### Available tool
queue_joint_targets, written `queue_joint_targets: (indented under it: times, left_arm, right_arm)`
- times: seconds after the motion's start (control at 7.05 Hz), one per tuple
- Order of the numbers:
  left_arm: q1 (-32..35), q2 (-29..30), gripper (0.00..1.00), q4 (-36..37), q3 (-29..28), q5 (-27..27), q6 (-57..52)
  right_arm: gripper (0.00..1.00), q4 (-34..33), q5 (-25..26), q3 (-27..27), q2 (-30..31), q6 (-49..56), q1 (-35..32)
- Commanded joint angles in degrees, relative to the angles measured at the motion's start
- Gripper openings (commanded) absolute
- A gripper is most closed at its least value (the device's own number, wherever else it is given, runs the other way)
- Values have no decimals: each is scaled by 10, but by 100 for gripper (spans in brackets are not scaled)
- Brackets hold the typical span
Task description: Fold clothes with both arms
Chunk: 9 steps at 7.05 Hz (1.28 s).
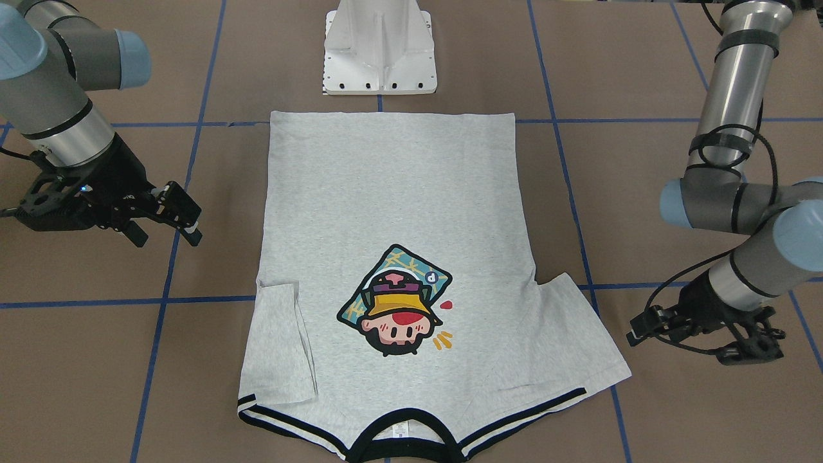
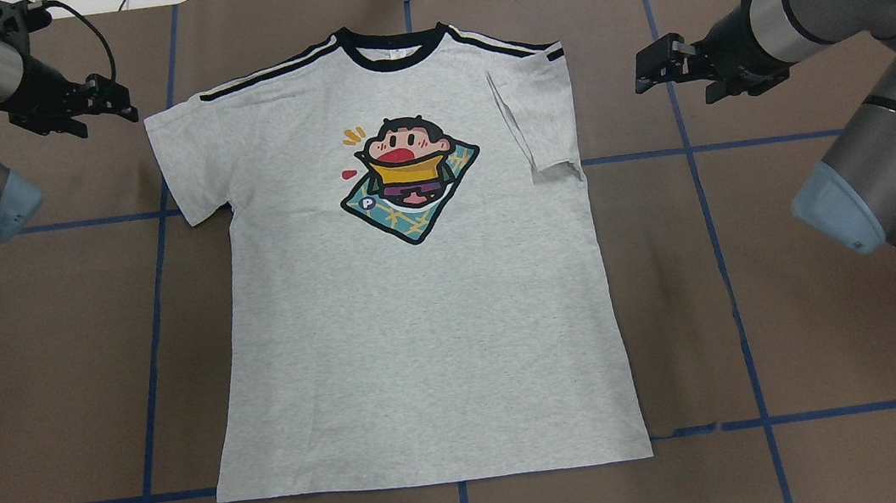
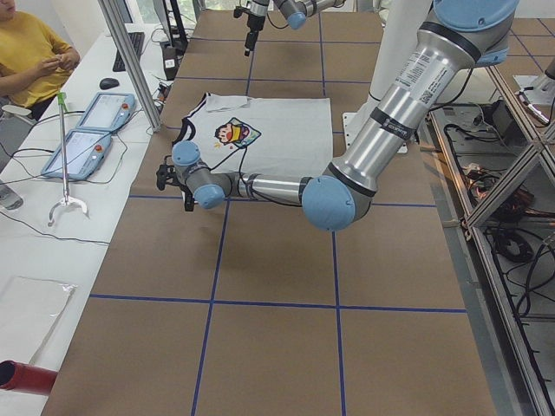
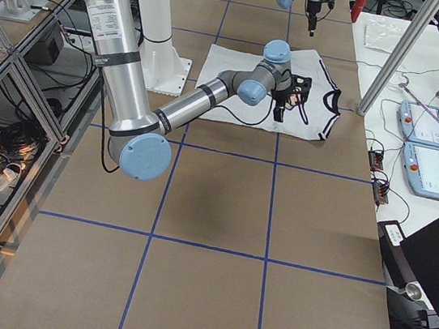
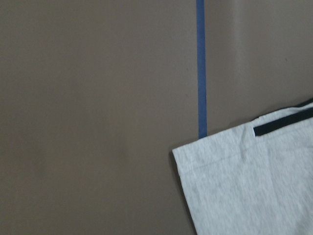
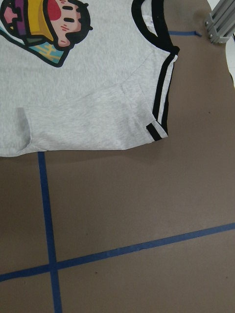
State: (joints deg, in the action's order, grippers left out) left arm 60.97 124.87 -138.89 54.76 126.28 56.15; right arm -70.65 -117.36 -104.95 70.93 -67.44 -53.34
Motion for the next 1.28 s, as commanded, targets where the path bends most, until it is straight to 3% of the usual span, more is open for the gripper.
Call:
queue_joint_targets:
  times: [0.0,0.71,1.13]
  left_arm:
    - [-27,43,83,-32,-67,-59,42]
    - [-39,51,62,-32,-80,-70,43]
    - [-40,50,36,-32,-80,-71,43]
  right_arm:
    - [100,1,1,-1,3,3,0]
    - [100,2,7,1,9,3,1]
    - [100,2,7,1,7,3,2]
